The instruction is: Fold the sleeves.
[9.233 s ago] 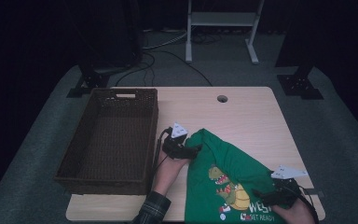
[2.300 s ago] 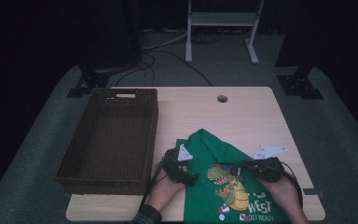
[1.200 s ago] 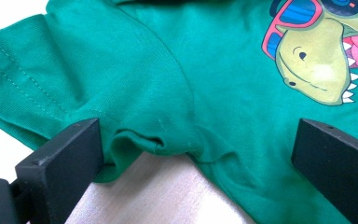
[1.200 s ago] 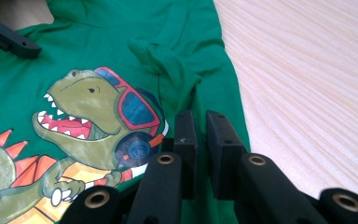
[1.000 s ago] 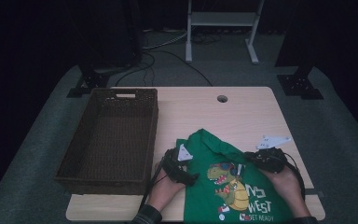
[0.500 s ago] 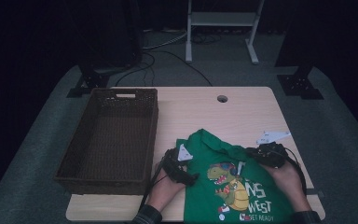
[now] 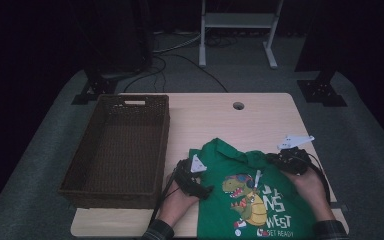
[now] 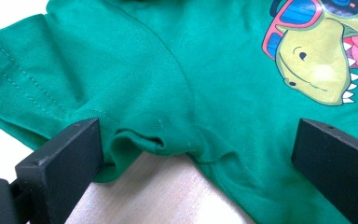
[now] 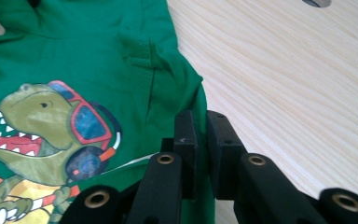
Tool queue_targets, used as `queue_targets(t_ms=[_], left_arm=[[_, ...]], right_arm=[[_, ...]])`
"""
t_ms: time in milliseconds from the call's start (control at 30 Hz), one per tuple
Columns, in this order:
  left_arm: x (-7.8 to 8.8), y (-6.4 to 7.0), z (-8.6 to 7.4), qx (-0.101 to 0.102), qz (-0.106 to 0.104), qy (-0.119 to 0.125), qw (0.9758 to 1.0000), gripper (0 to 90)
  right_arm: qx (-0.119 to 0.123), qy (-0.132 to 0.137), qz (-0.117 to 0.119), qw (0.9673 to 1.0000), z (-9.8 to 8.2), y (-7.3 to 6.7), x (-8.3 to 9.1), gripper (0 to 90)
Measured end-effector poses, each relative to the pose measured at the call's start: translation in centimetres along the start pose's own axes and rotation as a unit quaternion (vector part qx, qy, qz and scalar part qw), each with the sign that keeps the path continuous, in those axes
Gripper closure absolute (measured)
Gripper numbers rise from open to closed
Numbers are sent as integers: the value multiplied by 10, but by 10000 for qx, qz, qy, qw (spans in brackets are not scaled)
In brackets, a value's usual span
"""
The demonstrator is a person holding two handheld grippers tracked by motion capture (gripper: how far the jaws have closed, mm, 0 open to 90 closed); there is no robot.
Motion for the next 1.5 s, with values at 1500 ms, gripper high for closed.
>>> queue_targets(t_ms=[1500], left_arm=[[0, 0, 0, 0, 0, -1, 10000, 12]], right_arm=[[-299, -160, -238, 9991, 18, 41, -6, 836]])
Point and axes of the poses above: each handheld gripper's, and its own axes: x roughly backward along the jaws, z roughly out of its top, y roughly to its right, the point moved 2 cm from there along -x, roughly forward along the jaws, and after that the axes turned 9 degrees about y, right-handed, at the moved point
